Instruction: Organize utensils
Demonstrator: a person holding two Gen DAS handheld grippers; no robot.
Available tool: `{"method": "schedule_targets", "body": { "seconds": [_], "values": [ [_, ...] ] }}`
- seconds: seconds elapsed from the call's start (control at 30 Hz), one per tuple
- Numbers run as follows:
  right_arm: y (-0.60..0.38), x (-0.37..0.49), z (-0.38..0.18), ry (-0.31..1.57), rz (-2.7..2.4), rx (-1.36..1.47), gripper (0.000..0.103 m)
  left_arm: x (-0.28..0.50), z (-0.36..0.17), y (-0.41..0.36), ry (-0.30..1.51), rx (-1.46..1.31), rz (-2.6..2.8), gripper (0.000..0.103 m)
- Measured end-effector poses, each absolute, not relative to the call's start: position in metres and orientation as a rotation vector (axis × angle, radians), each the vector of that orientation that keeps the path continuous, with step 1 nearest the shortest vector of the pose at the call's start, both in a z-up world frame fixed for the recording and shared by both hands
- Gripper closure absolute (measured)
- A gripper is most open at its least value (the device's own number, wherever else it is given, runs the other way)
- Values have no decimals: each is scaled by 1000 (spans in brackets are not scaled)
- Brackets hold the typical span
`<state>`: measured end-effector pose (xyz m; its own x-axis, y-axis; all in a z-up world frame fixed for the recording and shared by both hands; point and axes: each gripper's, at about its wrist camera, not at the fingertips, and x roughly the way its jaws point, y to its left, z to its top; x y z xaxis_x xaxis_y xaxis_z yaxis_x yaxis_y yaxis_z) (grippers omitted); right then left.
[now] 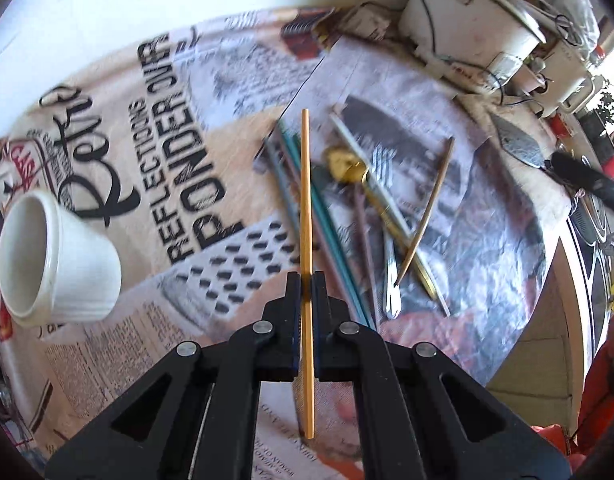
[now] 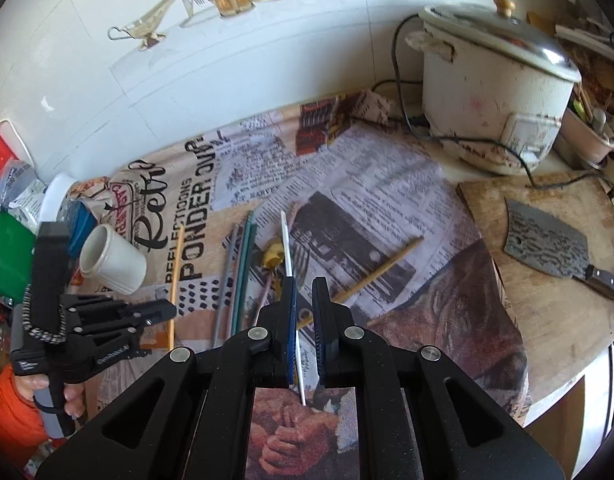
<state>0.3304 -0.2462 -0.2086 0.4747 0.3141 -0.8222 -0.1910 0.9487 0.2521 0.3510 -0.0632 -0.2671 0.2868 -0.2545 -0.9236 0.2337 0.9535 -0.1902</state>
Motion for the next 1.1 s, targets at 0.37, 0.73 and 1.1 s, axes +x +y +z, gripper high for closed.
{"method": "schedule_targets", "body": {
  "seconds": [0.37,0.73,1.1],
  "values": [
    [-216,373,-285,1249,404,62,88,380,-296,-65,1289,-131,-309,100],
    [-192,417,-327,1368,483,-2,88,411,-311,-65,1330,-192,-319,101],
    [-175,417,-328,1340,515,-178,96,430,-319,-97,1380,-130,-392,101]
  ]
}}
